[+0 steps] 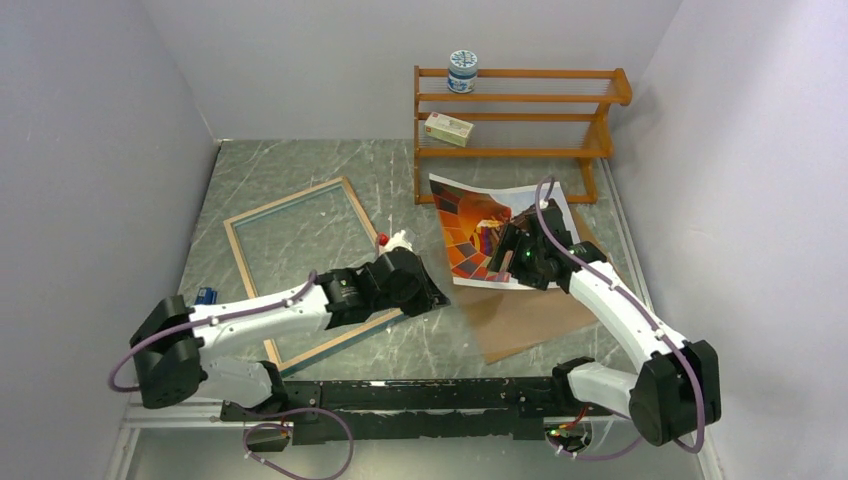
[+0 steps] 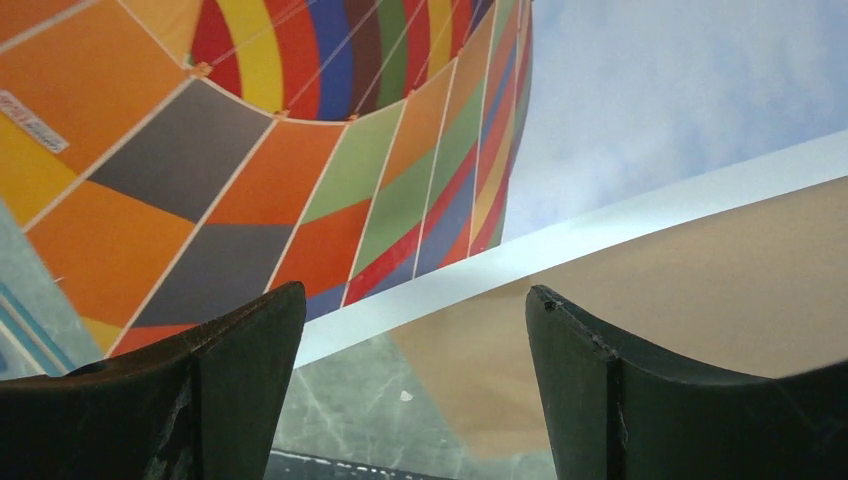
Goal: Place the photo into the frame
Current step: Pick up the photo frame item at the center of the board.
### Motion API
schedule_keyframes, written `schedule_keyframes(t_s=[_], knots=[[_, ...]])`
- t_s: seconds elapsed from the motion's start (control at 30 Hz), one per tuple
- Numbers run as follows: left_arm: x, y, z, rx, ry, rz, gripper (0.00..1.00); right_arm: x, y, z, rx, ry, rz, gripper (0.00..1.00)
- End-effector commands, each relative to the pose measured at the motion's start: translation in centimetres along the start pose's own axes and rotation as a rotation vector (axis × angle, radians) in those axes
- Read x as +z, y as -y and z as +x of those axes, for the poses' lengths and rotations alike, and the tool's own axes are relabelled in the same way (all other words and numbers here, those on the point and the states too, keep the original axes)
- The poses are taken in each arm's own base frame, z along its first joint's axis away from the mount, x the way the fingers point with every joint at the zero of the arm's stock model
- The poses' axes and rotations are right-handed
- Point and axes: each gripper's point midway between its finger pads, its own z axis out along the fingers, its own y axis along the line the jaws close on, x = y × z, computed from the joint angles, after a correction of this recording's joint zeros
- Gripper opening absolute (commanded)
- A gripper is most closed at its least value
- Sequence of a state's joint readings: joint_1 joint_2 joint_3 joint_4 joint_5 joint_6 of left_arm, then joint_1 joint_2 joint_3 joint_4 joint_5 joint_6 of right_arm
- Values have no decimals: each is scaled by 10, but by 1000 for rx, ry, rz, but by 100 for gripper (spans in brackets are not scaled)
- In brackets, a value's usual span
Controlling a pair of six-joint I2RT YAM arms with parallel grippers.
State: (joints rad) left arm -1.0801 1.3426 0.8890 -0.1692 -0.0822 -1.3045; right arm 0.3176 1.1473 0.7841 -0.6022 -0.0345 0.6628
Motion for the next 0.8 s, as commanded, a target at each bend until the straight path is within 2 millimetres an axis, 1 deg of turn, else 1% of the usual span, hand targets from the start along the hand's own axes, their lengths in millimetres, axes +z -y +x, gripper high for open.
schedule_keyframes(t_s=[0.0, 0.1, 0.23, 0.27, 0.33, 0.43, 0.53, 0.57, 0.67, 0.77], knots=[[-40, -37, -11, 51, 26, -224, 3, -21, -9, -20, -42, 58, -11, 85], [-65, -35, -24, 67, 73, -260, 3, -29, -15, -27, -48, 80, -32, 85], [-109, -31, -48, 118, 156, -306, 3, -42, -25, -35, -69, 112, -73, 85], [-123, -27, -58, 144, 187, -313, 3, -45, -28, -37, -73, 118, -86, 85], [-154, -28, -75, 175, 255, -356, 3, -51, -33, -39, -66, 128, -114, 85], [-196, -20, -98, 229, 347, -342, 3, -56, -45, -39, -41, 133, -177, 85], [-229, -3, -119, 293, 436, -291, 3, -61, -56, -40, 0, 140, -232, 85], [-237, 6, -126, 328, 465, -265, 3, -63, -59, -41, 16, 142, -247, 85], [-256, 31, -145, 432, 533, -226, 3, -68, -72, -42, 59, 143, -320, 85], [-268, 55, -160, 523, 582, -209, 3, -74, -90, -42, 43, 128, -420, 85]])
